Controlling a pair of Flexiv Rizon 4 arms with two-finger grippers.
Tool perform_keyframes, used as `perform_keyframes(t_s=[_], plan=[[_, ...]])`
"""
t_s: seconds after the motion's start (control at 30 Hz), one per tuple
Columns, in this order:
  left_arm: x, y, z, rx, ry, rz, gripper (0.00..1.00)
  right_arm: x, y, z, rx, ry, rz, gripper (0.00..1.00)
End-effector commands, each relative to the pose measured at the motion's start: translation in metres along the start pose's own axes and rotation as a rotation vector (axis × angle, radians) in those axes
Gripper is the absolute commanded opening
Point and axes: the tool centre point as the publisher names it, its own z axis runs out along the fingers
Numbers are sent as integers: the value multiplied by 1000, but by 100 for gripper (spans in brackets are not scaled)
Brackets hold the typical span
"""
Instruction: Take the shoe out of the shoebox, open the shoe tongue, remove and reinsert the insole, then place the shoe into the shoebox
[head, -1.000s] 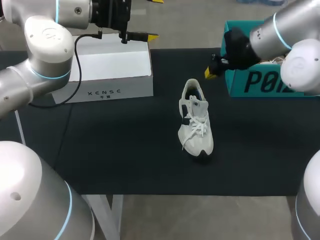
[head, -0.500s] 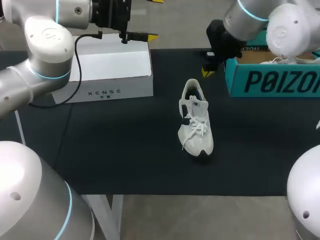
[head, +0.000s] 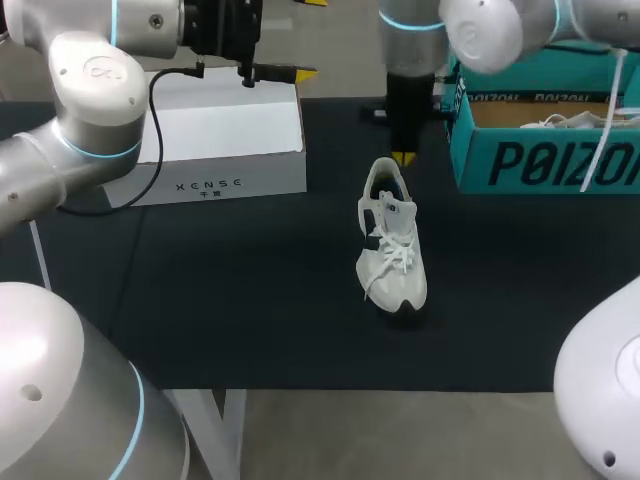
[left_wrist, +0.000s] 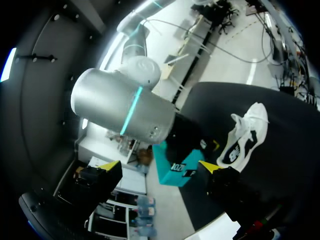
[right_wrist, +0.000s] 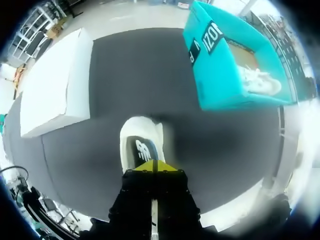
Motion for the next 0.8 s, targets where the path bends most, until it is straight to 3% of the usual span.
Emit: perform_keyframes(t_s=[0.03,0.4,0.6,0.8], plan=[[-1,1,1,0,3,1,100,2,6,14,26,-194,98,0],[-1,1,1,0,3,1,100,-2,8,27,18,-7,161,0],[-1,1,1,0,3,1,100,2,10,20,-5,-13,135,0],[-1,1,1,0,3,1,100,15,0,7,-74,-16,75,0]])
